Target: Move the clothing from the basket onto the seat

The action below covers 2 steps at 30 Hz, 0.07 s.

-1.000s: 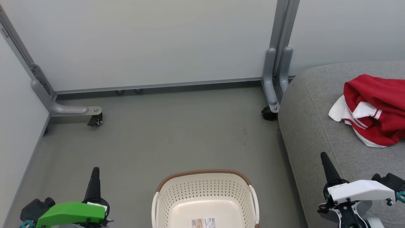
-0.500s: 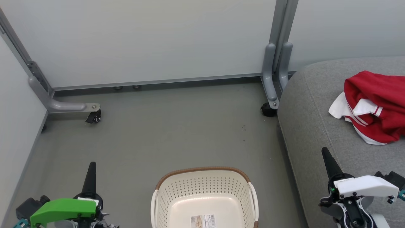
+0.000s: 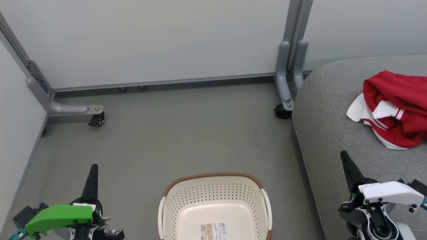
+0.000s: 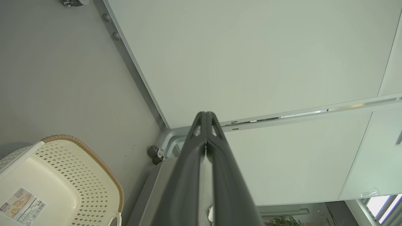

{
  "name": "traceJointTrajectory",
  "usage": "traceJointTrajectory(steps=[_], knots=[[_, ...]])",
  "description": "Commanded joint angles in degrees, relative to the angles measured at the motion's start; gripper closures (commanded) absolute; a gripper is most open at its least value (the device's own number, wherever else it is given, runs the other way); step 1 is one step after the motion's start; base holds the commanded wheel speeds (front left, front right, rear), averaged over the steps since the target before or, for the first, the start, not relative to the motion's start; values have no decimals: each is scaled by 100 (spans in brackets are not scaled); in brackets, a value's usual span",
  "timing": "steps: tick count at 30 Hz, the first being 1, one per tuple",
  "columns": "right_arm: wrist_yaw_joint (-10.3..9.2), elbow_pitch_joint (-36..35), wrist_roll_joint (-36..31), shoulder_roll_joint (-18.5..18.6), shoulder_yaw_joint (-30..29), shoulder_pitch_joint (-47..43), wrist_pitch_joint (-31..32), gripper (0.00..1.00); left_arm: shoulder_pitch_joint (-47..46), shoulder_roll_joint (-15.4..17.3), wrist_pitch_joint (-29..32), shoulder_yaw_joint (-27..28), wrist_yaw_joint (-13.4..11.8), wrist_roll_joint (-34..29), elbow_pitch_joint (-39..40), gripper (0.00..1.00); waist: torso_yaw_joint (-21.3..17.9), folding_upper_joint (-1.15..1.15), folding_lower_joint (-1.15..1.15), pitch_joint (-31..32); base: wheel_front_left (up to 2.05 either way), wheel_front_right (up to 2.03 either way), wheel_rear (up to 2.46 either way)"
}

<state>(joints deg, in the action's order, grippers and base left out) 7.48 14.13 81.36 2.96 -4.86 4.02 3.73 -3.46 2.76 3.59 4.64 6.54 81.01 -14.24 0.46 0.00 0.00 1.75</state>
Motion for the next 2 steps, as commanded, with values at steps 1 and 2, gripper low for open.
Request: traceJointTrajectory(steps=[1, 2], knots=[[3, -33, 133, 12, -31, 135, 38, 100, -161, 18, 48, 36, 40, 128, 36, 100, -3, 0, 0, -12, 0, 0, 0], [3, -32, 181, 12, -39, 138, 49, 100, -165, 18, 56, 44, 44, 180, 35, 100, -5, 0, 0, -20, 0, 0, 0]])
